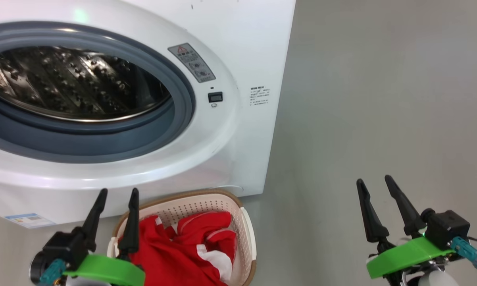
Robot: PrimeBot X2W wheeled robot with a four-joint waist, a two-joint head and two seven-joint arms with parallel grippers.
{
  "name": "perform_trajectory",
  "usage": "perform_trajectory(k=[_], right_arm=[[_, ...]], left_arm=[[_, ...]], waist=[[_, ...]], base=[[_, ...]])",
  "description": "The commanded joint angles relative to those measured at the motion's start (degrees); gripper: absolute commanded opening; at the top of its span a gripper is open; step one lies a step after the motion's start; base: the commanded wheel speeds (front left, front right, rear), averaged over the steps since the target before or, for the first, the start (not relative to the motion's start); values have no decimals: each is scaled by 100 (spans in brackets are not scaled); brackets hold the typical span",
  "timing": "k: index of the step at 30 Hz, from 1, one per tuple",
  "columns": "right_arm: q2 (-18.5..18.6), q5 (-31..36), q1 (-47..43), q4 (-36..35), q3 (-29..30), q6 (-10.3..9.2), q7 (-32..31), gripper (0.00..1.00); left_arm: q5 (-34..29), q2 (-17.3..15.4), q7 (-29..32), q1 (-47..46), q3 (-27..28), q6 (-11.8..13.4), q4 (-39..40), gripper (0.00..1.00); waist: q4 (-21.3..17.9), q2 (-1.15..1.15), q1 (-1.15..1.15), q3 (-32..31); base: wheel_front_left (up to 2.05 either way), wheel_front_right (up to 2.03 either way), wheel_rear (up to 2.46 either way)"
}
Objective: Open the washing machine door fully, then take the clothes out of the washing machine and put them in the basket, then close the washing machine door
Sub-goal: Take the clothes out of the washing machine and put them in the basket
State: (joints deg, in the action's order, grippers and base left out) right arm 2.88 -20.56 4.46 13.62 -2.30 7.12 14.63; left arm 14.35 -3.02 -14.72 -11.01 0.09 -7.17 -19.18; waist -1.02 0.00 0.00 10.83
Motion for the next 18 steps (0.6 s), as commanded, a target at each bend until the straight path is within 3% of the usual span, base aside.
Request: perform_trajectory(k=[1, 18], right_arm=[[-1, 83, -51, -159, -71, 36, 37, 100], [15, 110, -611, -237, 121, 36, 37, 100]], left_arm=[[-84, -115, -28, 108, 221, -32, 251, 100], [-284, -15, -28, 1027, 534, -32, 1211, 100]], waist=[[29, 0, 0, -118], [74, 0, 0, -450]], base=[[0, 0, 0], [0, 0, 0]])
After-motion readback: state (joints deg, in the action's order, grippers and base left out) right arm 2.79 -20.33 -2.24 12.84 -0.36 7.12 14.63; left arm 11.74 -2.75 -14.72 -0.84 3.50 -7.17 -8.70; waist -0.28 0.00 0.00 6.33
